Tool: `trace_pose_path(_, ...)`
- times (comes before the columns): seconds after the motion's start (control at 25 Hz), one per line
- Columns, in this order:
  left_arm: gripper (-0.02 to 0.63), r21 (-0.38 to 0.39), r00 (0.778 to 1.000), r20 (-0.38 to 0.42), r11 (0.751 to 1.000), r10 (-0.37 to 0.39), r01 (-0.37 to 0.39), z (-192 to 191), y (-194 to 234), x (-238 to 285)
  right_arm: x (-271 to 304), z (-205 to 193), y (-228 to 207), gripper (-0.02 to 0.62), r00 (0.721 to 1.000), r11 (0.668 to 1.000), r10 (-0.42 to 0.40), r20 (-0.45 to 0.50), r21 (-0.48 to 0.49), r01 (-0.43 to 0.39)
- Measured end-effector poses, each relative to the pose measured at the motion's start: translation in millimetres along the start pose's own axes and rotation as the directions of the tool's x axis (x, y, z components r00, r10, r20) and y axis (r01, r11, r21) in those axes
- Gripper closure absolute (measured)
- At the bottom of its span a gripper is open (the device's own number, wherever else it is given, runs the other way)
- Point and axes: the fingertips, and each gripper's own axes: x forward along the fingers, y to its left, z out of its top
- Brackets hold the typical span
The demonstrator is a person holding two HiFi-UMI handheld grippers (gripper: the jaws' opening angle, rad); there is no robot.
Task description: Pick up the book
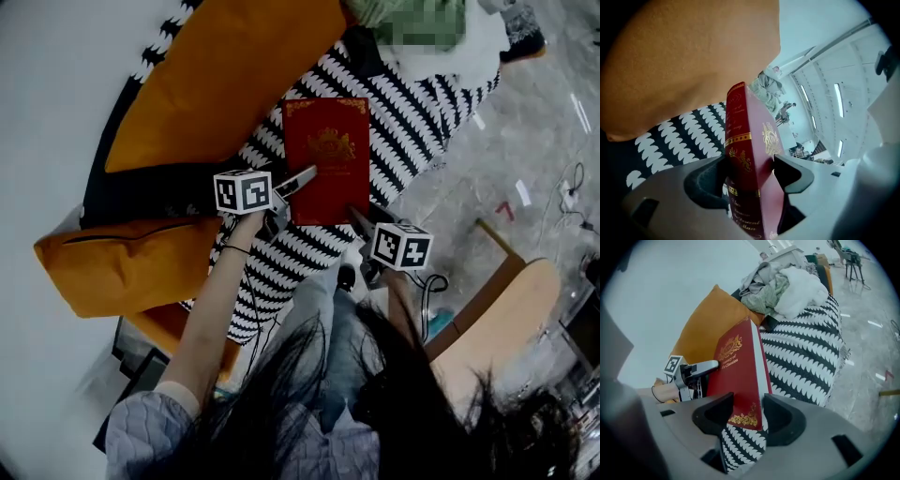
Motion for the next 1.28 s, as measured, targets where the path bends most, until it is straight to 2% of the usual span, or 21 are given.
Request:
trace_pose_path(0.32, 0.282, -0.015, 0.997, 0.077, 1.000, -0.025, 0.026, 4, -46, -33, -46, 8, 27, 0.387, 1.000, 0.995, 0.007, 0.026, -0.097, -0.004)
trace_pose_path(0.56, 0.284, -0.039, 0.994, 0.103, 0.998, -0.037, 0.041, 6, -80, -57, -84, 12, 49, 0.390, 0.999, 0.991, 0.005, 0.054, -0.132, 0.002)
trace_pose_path(0.84, 0.287, 0.018, 0.988, 0.139, 0.998, -0.066, 0.064, 15, -140, -91, -142, 18, 77, 0.393, 0.997, 0.981, 0.002, 0.076, -0.195, 0.013)
trace_pose_path(1.16, 0.290, 0.039, 0.981, 0.185, 0.998, -0.060, 0.053, 9, -204, -133, -206, 14, 106, 0.394, 0.993, 0.971, 0.048, 0.108, -0.239, -0.021)
trace_pose_path(1.28, 0.290, 0.023, 0.977, 0.209, 0.999, -0.053, 0.049, -2, -223, -148, -228, 6, 114, 0.396, 0.991, 0.966, 0.064, 0.118, -0.257, -0.031)
